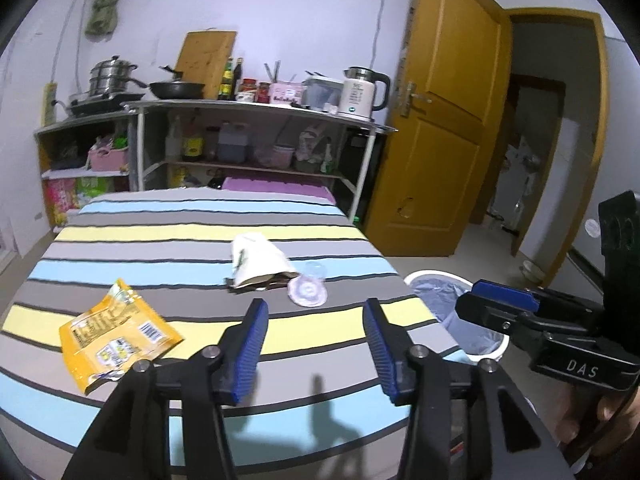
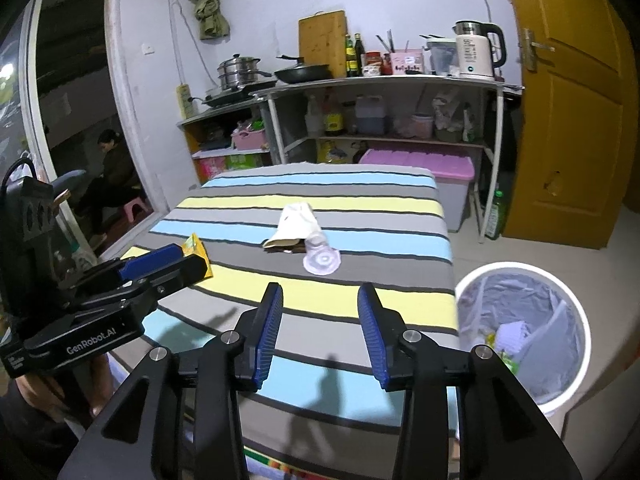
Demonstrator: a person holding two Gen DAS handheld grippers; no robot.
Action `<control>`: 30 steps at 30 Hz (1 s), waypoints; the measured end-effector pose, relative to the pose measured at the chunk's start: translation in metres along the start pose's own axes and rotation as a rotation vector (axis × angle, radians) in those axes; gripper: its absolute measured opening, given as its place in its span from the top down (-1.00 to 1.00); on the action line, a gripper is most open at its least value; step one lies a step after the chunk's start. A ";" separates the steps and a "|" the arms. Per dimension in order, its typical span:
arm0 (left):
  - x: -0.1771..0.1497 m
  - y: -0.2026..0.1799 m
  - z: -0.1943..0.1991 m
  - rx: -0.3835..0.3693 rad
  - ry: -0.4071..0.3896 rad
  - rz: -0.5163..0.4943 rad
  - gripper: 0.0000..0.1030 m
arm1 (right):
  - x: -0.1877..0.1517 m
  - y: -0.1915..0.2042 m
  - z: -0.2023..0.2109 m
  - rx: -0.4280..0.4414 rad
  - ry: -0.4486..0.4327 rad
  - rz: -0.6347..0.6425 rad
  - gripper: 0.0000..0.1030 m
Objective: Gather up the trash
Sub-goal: 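Move both grippers back to the yellow bag and clear cup, then grasp the yellow snack bag with the left gripper while the right grasps the clear cup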
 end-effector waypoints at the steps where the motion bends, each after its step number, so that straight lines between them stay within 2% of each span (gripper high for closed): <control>1: 0.000 0.005 -0.001 0.007 0.001 0.003 0.05 | 0.000 0.002 -0.004 0.003 0.005 0.006 0.22; 10: -0.001 0.051 -0.007 0.087 0.007 0.009 0.05 | 0.007 0.009 -0.039 0.017 0.047 0.024 0.21; 16: 0.002 0.098 -0.013 0.169 0.002 0.048 0.04 | 0.011 0.013 -0.069 0.005 0.091 0.034 0.21; 20: 0.002 0.133 -0.017 0.227 0.000 0.082 -0.14 | 0.014 0.016 -0.086 0.007 0.107 0.039 0.21; 24: 0.000 0.164 -0.025 0.273 0.014 0.105 -0.16 | 0.018 0.014 -0.102 -0.001 0.123 0.038 0.21; 30: -0.009 0.194 -0.044 0.293 0.069 0.096 -0.19 | 0.022 0.009 -0.124 -0.019 0.144 0.029 0.21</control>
Point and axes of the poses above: each gripper's, at about its wrist camera, not at the fingertips, and z roughly against the way its jaws point, y to its left, x to its top, the point moved 4 cm from there along -z, roughly the way its jaws point, and after that the axes turned 11 degrees about x, right-handed, at the moved point
